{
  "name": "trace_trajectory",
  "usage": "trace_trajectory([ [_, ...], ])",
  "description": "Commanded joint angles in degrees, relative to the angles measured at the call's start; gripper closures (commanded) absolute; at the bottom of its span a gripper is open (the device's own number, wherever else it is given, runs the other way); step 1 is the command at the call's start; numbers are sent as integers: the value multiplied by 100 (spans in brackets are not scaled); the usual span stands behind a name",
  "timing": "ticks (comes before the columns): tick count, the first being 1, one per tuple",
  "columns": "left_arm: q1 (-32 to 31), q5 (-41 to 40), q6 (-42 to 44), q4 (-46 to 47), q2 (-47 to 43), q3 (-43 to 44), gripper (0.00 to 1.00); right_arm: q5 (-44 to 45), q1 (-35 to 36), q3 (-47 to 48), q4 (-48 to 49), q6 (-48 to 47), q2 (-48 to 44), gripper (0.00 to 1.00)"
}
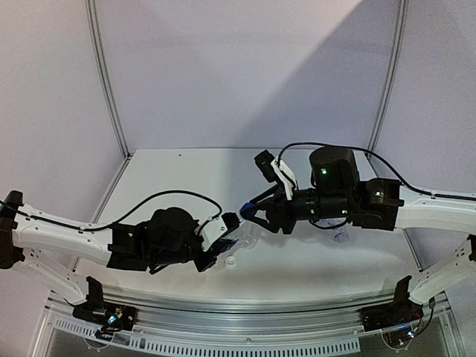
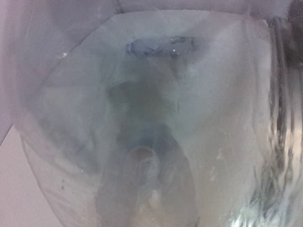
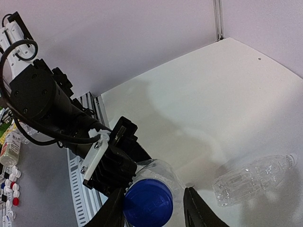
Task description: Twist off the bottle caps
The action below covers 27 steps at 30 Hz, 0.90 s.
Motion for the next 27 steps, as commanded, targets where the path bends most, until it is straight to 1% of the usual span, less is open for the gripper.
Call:
trace_trajectory([
  [1,37,39,26,44,-138,28,100,369,-51,-166,-227,-14,-251,58],
  [6,37,40,24,52,-131,26,100,416,-46,-322,-190,-63,-446,58],
  [9,37,69,22,53,-124,35,100,232,-49,-382,-59,-128,-490,61],
  [16,37,129,26,44,-60,61,100,-159,-50,-206,-47,-255,-230,62],
  [18,38,127,28,36,-60,61,100,-311,-49,-176,-63,-267,-122,60],
  [20,37,122,27,35,-60,61,100,-422,-43,-198,-6,-272,-112,52],
  [22,45,145,23,35,-57,69,100,-474,-47,-217,70,-253,-135,47],
  [27,37,141,23,27,-40,78,100,-498,-51,-224,185,-216,-208,46],
])
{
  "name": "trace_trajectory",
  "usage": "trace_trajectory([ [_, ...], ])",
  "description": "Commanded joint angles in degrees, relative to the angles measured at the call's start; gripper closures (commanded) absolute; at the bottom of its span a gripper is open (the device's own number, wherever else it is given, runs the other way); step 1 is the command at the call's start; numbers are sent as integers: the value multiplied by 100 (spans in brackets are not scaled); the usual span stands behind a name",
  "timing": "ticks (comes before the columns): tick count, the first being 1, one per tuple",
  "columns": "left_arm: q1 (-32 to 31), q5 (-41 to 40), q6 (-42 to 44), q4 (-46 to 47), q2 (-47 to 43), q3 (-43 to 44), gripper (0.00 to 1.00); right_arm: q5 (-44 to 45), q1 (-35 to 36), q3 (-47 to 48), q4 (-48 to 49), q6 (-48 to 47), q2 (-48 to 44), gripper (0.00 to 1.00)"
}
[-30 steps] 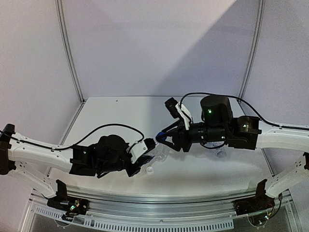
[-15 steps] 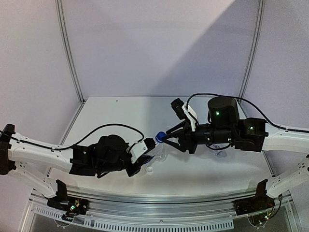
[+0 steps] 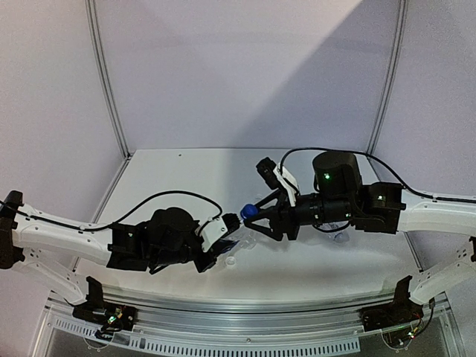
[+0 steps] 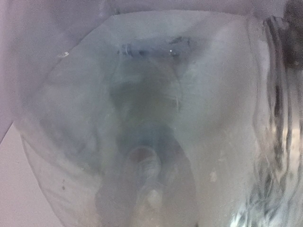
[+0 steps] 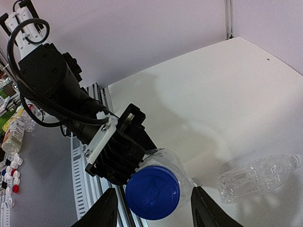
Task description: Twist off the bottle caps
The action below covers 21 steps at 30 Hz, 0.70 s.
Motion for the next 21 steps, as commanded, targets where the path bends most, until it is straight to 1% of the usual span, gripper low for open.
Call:
trace_trajectory([
  [1,30,43,26,22,-32,78,100,-113,-38,54,144,26,-63,46],
  [3,32,56,20,24,-24,79,100,-126,-32,52,160,36,-63,43],
  [7,37,57,22,16,51,109,100,-95,-37,157,196,88,-42,43],
  [10,35,63,24,-10,93,139,100,92,-31,262,210,182,30,43],
  [19,31,74,9,-11,62,132,100,717,-35,305,96,363,26,46],
  [21,30,81,4,-11,32,123,100,737,-30,319,51,375,54,47],
])
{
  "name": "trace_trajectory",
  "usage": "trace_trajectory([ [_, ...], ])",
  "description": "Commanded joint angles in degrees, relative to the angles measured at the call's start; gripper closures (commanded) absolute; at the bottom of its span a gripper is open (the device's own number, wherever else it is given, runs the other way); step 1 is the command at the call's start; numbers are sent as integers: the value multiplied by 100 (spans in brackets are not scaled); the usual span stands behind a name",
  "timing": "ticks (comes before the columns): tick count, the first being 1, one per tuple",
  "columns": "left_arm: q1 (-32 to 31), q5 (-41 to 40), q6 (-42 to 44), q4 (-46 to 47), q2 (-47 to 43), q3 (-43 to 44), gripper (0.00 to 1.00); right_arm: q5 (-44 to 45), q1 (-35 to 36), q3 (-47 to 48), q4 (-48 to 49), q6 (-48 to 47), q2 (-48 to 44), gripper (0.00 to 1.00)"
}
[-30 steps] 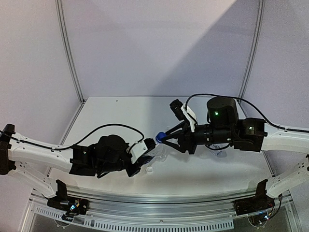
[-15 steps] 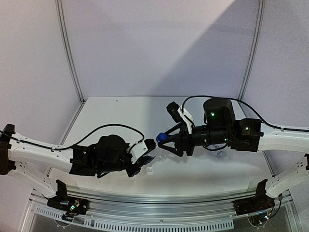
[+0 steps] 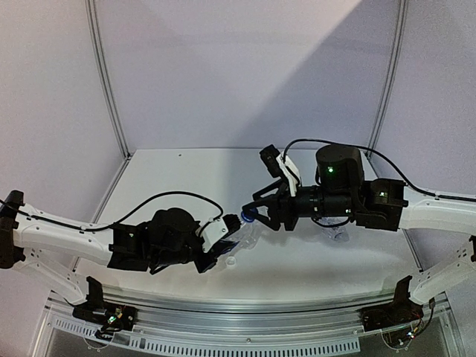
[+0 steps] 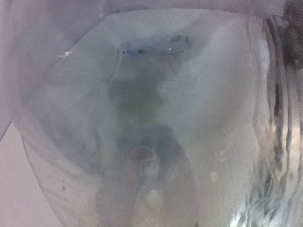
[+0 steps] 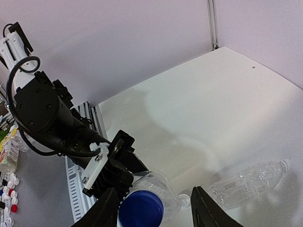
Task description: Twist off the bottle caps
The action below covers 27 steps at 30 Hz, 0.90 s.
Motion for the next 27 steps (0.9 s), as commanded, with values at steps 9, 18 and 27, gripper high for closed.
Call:
trace_trajectory([
  [9,30,20,12,-12,-112,77,100,196,-38,93,-163,108,112,47],
  [18,30,-16,-14,-11,-175,61,100,201,-34,29,-317,135,36,46],
  [27,37,-16,-3,-11,-196,55,100,458,-31,-192,-380,145,-289,54],
])
